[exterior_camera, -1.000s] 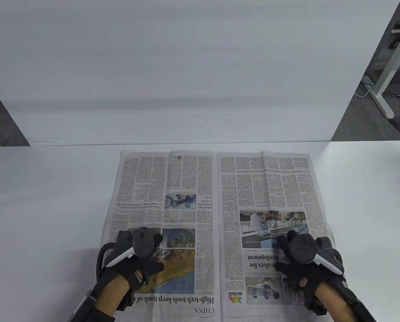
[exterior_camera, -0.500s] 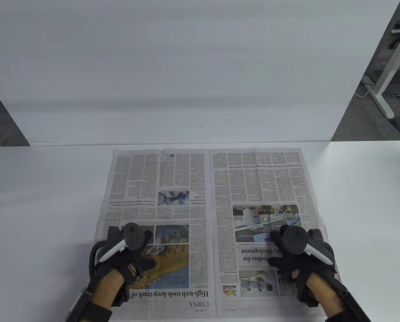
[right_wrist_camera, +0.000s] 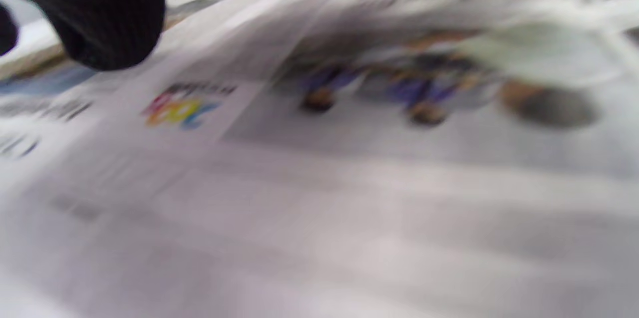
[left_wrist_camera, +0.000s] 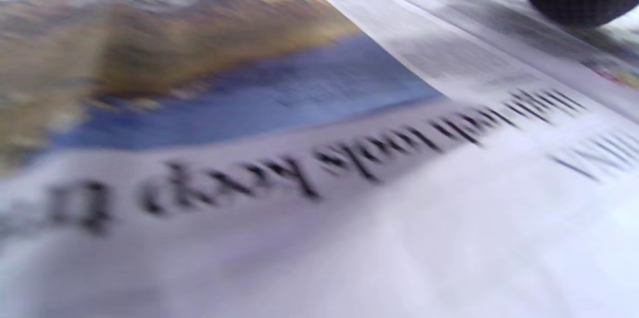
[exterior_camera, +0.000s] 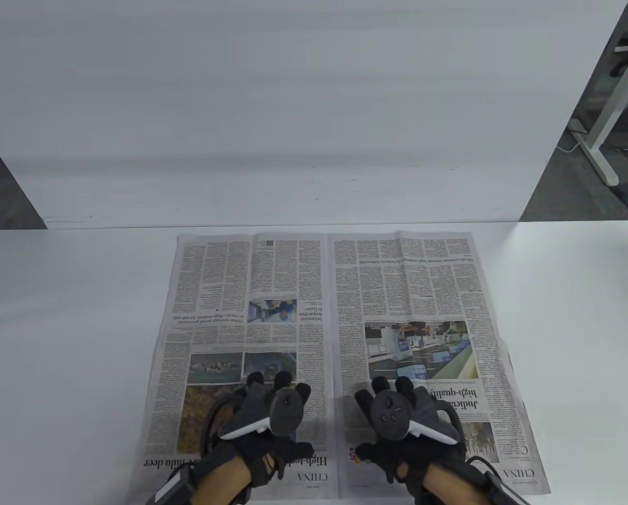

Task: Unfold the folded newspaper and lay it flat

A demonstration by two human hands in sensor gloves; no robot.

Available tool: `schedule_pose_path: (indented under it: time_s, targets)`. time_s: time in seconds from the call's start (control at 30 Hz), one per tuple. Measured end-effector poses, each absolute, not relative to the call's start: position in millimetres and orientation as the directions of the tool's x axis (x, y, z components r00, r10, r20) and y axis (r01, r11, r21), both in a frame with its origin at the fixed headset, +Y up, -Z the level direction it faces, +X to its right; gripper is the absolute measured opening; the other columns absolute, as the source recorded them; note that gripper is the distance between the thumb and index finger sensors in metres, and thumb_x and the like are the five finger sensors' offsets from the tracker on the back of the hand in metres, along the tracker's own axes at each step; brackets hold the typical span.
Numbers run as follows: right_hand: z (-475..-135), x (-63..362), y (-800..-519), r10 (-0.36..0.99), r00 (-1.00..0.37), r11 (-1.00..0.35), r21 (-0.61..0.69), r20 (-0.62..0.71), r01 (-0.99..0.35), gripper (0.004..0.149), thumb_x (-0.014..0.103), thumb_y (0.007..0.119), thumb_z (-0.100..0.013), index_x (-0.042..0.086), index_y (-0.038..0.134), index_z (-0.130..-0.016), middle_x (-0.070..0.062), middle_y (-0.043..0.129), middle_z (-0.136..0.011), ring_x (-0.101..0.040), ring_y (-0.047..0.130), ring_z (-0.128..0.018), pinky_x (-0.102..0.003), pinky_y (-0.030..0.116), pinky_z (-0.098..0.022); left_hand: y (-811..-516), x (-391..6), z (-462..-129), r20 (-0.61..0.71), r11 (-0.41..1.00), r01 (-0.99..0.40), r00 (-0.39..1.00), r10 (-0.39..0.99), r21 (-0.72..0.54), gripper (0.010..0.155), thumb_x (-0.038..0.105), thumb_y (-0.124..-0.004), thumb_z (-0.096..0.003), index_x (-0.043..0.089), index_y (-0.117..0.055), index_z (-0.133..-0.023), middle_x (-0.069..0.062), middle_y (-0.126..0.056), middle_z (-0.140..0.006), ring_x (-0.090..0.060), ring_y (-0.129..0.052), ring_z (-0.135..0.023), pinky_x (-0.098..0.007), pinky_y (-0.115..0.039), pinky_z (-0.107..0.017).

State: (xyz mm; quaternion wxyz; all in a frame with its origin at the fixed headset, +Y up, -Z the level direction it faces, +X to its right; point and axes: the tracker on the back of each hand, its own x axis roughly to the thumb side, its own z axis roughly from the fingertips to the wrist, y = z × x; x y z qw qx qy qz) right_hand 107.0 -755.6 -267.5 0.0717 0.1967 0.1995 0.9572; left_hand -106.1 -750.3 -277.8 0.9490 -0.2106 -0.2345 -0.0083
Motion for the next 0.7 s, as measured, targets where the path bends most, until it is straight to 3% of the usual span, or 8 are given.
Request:
schedule_pose_path:
  time_s: [0.27, 0.7]
  targets:
    - [-261.2, 93.6, -776.5, 0.192, -0.905, -0.89, 0.457, 0.379, 0.003, 0.098, 0.065, 0.082, -0.04, 0.022, 0.028, -0.11, -0.022, 0.014, -0.117, -0.065, 0.014, -0.097, -0.089, 0.034, -0.053, -776.0, -84.3, -267.8, 0.497, 0.873, 0.225, 0.868, 0.024, -0.434, 0.102, 0.072, -0.074, -0.0402, 0.026, -0.014, -0.109, -0.018, -0.005, -0.114, -0.07, -0.016, -0.098, -0.083, -0.036, -0.068]
    - [-263.3, 100.9, -778.2, 0.216, -0.913, -0.873, 0.488, 0.346, -0.022, 0.099, 0.067, 0.082, -0.04, 0.026, 0.024, -0.11, -0.016, 0.009, -0.116, -0.06, 0.008, -0.097, -0.089, 0.03, -0.049, -776.9, -93.9, -271.1, 0.482, 0.865, 0.206, 0.875, 0.046, -0.457, 0.102, 0.073, -0.073, -0.0398, 0.028, -0.012, -0.109, -0.015, -0.001, -0.114, -0.068, -0.011, -0.098, -0.083, -0.032, -0.067]
